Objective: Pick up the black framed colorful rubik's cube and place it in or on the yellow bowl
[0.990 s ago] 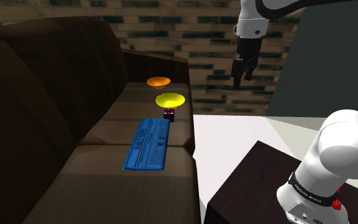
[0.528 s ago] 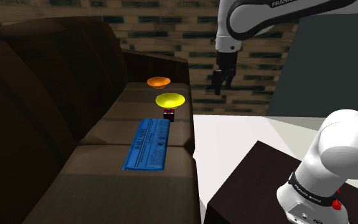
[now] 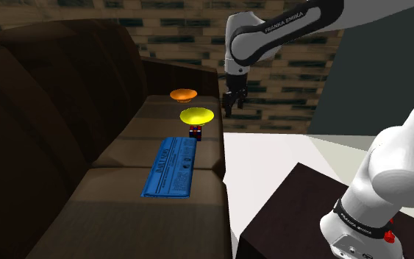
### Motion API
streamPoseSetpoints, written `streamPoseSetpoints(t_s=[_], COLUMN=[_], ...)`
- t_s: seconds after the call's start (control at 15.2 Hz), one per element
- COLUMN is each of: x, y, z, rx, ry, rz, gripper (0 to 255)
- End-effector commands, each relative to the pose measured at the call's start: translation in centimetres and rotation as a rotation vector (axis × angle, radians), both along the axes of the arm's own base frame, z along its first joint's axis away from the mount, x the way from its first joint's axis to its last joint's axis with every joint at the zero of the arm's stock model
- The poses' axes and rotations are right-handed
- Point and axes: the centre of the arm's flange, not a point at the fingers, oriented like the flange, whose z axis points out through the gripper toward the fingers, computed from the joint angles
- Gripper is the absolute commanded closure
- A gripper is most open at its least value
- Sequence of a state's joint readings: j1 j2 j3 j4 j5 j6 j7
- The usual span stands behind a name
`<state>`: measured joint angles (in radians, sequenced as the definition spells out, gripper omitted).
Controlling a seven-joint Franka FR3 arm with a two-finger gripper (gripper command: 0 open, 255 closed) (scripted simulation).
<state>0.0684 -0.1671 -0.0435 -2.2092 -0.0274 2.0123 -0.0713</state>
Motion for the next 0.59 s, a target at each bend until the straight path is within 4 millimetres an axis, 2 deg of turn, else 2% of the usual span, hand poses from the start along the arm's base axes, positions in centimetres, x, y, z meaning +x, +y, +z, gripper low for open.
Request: streamPoseSetpoints(t_s=[0.0,0.53], x=[2.0,10.4], y=[0.4,2.2], z=[-1.8,-7.7], rx=[0.002,0.010], ry=[-0.003,-0.013], rz=[0.016,0.079], gripper=[0,0])
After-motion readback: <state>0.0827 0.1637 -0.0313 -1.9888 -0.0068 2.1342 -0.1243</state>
